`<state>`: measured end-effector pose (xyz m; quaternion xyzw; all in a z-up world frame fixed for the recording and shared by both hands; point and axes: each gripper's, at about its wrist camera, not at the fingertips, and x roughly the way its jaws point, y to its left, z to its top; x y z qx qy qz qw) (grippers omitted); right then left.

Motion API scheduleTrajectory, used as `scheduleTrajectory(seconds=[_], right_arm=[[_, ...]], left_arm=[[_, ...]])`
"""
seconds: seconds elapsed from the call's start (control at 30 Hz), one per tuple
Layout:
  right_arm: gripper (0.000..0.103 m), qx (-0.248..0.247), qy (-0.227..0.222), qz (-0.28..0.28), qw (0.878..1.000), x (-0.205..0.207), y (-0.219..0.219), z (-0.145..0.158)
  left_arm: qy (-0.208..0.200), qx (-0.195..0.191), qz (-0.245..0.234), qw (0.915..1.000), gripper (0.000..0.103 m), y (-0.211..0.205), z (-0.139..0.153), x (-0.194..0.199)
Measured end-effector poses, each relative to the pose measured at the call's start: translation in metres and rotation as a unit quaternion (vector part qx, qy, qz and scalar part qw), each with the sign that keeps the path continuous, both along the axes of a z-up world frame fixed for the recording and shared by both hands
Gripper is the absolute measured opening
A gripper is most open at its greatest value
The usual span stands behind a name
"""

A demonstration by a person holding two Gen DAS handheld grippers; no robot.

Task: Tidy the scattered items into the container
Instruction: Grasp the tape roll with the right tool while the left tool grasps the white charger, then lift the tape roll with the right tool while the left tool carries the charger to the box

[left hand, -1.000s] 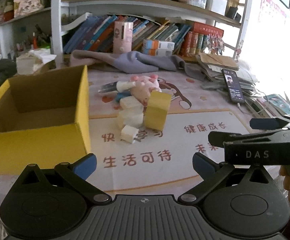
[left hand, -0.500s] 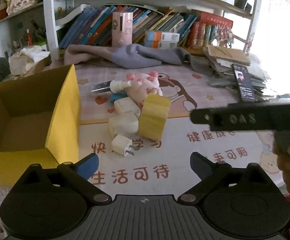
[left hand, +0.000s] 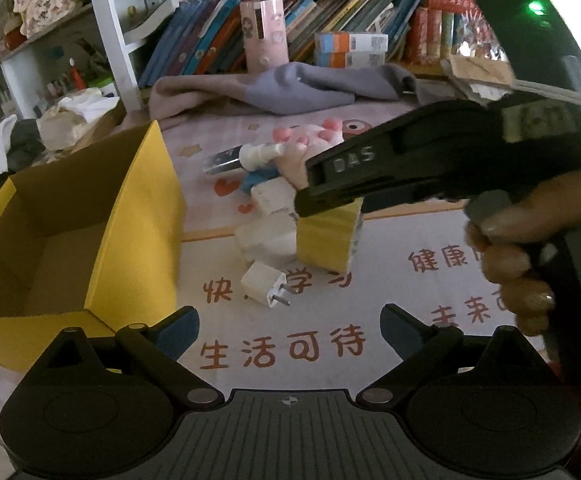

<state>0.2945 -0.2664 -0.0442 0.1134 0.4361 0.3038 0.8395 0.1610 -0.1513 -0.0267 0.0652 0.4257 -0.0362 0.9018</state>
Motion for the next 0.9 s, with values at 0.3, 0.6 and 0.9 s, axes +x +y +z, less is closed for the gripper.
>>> scheduleTrajectory(seconds=[0.3, 0.6, 0.9], right_arm=[[0.01, 0.001, -0.049, 0.031, 0.998, -0.004, -0.025, 0.014], [0.006, -0.072, -0.074, 0.046, 0.994, -0.016, -0.059, 0.015], [0.006, -0.091, -0.067, 0.059, 0.992, -0.018, -0.069, 0.009]], left_arm=[[0.002, -0.003, 0.056, 0.9984, 0.079, -0.002, -0.013, 0.028], [0.023, -0.041, 0.156, 0.9866, 0.046, 0.006, -0.048, 0.066], [0.023, -0.048, 0.193, 0.9797, 0.035, 0.007, -0.065, 0.075]])
